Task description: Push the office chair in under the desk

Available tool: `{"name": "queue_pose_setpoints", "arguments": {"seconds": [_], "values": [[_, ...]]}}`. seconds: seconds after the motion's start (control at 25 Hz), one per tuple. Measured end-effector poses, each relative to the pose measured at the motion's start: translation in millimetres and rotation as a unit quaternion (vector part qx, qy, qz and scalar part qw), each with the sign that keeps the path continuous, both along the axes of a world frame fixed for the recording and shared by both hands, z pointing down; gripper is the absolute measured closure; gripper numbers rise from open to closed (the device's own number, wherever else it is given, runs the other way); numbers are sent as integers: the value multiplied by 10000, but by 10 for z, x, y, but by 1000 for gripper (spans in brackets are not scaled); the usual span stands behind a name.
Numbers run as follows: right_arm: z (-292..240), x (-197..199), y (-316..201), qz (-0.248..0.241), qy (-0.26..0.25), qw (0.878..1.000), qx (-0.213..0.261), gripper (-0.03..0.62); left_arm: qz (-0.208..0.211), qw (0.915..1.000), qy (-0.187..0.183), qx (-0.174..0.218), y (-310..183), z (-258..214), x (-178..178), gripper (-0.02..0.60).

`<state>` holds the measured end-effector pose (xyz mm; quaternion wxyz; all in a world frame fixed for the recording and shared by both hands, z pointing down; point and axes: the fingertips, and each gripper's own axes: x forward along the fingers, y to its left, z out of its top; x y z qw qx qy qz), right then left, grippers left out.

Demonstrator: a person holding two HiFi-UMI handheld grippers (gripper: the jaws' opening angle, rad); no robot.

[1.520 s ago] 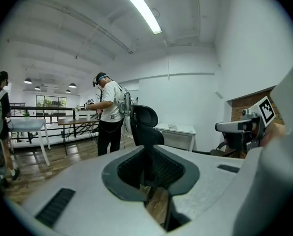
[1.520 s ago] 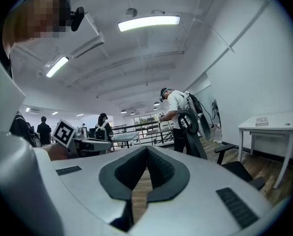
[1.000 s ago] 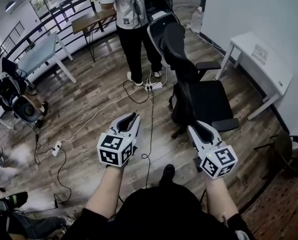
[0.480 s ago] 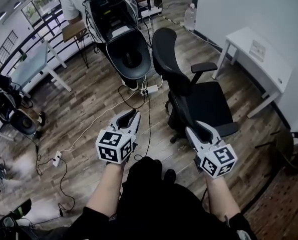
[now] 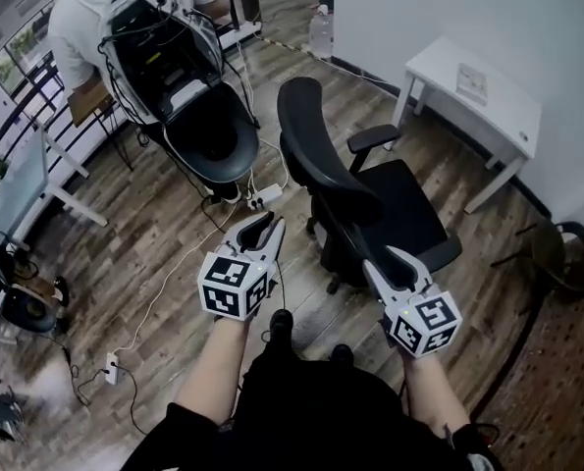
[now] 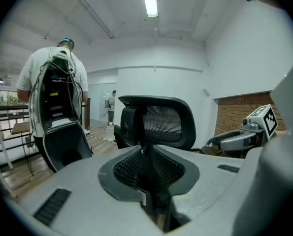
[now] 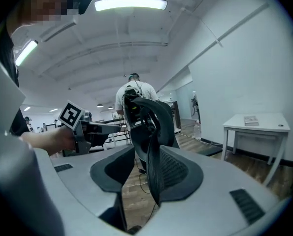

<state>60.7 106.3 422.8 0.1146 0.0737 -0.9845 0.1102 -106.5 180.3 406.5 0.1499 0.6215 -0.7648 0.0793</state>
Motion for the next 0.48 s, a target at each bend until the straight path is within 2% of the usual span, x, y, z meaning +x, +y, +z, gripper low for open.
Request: {"name": "queue_pose_setpoints", "arguments": {"seconds": [0.28,0.48], "values": [[16,-665,-120,873,311,9957,-5,434,1002,9950,46,-12,-477,25,-688,509],[303,-708,226,1684,518,9843,45,433,1675,9859,31,55,-387,203,-852,509]]}}
